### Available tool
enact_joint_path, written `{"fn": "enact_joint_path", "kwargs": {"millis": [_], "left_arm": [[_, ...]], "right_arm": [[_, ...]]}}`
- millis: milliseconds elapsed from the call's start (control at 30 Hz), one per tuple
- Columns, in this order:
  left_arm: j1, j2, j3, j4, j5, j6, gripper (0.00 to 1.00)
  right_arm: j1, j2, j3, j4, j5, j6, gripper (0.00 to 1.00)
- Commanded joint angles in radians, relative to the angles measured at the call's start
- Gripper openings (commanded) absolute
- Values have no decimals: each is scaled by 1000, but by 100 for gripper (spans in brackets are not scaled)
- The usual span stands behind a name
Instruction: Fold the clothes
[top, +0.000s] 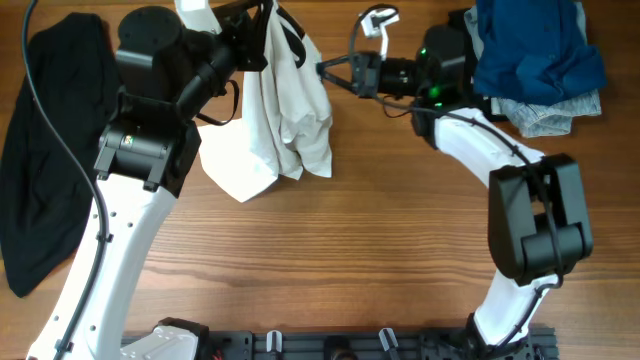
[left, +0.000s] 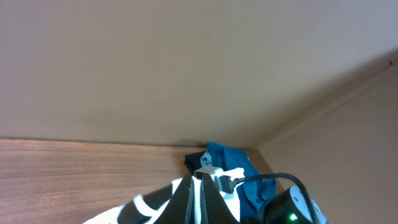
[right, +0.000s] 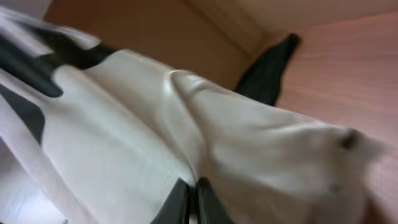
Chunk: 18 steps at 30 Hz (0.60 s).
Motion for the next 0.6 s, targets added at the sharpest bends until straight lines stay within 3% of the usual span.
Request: {"fn": "enact_joint_path", "kwargs": {"millis": [0, 133, 200, 267, 433, 467, 500, 533, 567], "left_arm": [[-10, 45, 14, 33, -24, 21, 4], [-13, 116, 14, 32, -24, 21, 4], [-14, 158, 14, 28, -21, 40, 4], [-19, 196, 14, 24, -21, 44, 4], [-49, 271, 14, 72, -21, 121, 4], [-57, 287, 14, 94, -21, 135, 10], [-67, 306, 14, 123, -21, 159, 29], [-76, 324, 14, 145, -21, 193, 79], [-78, 333, 14, 146, -22, 227, 100]], "right_arm": [[-48, -28, 5, -176, 32, -165, 4], [-88, -118, 9, -595, 351, -424, 8], [-84, -193, 19, -846, 710, -543, 8], [-78, -256, 19, -983, 921, -593, 9], [-77, -336, 19, -1130, 970, -634, 16], [-77, -340, 19, -1142, 960, -633, 17], [-77, -341, 19, -1153, 949, -633, 18], [-78, -341, 19, -1164, 949, -633, 20], [-78, -341, 19, -1172, 949, -633, 20]]}}
